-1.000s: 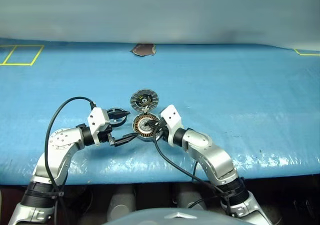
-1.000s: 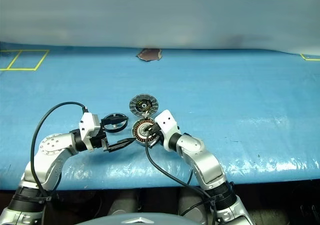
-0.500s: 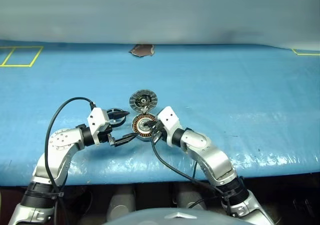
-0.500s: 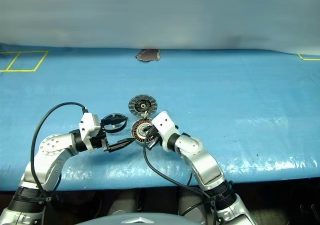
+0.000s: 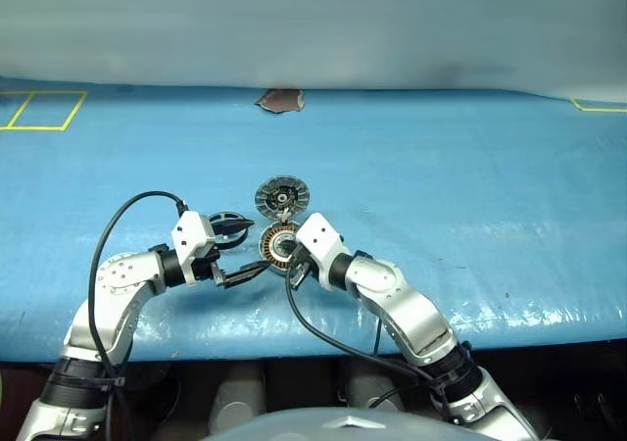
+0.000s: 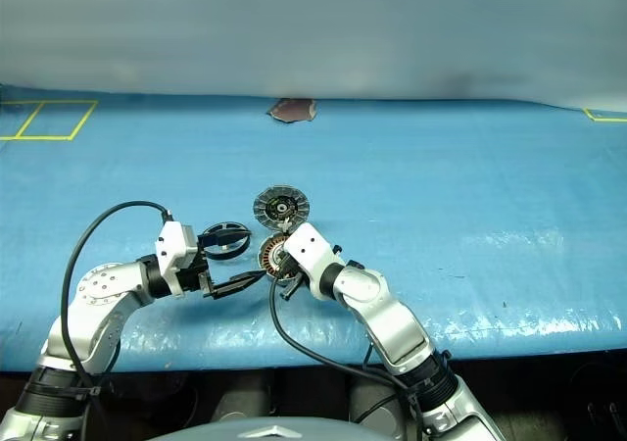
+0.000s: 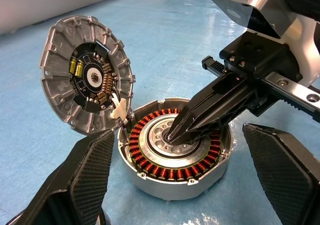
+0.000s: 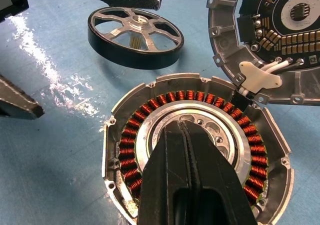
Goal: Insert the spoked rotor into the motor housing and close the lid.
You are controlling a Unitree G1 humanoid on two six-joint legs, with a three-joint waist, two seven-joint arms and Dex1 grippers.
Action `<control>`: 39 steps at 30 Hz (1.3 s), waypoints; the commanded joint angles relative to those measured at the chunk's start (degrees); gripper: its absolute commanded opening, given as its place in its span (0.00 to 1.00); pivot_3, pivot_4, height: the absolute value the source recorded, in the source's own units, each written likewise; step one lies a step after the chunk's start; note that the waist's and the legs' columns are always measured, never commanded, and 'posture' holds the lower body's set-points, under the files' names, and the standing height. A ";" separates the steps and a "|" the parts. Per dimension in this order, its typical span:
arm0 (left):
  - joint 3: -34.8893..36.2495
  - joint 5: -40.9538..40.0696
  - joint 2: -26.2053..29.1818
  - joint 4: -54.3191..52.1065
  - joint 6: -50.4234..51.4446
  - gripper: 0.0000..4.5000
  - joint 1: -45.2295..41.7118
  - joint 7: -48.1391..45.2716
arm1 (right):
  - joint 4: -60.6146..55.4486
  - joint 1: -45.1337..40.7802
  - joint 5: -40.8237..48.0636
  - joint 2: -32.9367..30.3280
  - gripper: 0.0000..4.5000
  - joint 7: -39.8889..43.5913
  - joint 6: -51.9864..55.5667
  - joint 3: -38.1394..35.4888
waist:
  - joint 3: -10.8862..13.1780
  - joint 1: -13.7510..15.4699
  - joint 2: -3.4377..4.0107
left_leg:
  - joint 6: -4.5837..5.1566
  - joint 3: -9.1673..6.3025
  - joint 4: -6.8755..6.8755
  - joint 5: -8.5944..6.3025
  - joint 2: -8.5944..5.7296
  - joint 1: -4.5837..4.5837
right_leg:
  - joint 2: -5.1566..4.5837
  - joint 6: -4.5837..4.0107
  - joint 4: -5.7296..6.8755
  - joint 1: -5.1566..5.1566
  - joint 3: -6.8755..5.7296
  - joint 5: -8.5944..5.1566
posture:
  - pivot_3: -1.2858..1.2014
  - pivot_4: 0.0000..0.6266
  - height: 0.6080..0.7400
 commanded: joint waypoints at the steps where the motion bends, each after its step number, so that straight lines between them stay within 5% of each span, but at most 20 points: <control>1: 0.87 -0.90 0.35 -2.77 -0.26 1.00 -0.05 0.13 | 6.00 1.55 -0.41 0.49 0.00 -1.25 2.16 -1.08 | -0.01 0.00 0.00 | 0.00 0.00 0.00 0.00 0.00 0.01 | 0.00 0.00 0.00 0.00 0.00 0.00 | 0.52 0.24 1.00; 17: 1.15 -0.90 0.47 -3.02 -0.44 1.00 0.54 0.25 | 11.10 -1.76 -1.26 1.14 0.00 -2.39 0.11 -4.41 | -0.06 0.02 0.01 | 0.01 -0.01 0.05 0.01 0.00 0.04 | 0.02 0.00 0.05 0.04 0.01 0.01 | 0.52 0.24 1.00; 39: 0.40 -0.46 -0.49 -1.86 -1.28 1.00 0.04 -0.06 | -4.54 -1.33 -0.11 -0.41 0.00 -2.02 2.48 -4.89 | 0.02 0.30 0.03 | 0.03 0.02 -0.01 0.02 -0.05 -0.23 | 0.02 0.04 0.00 -0.18 0.09 0.04 | 0.52 0.24 1.00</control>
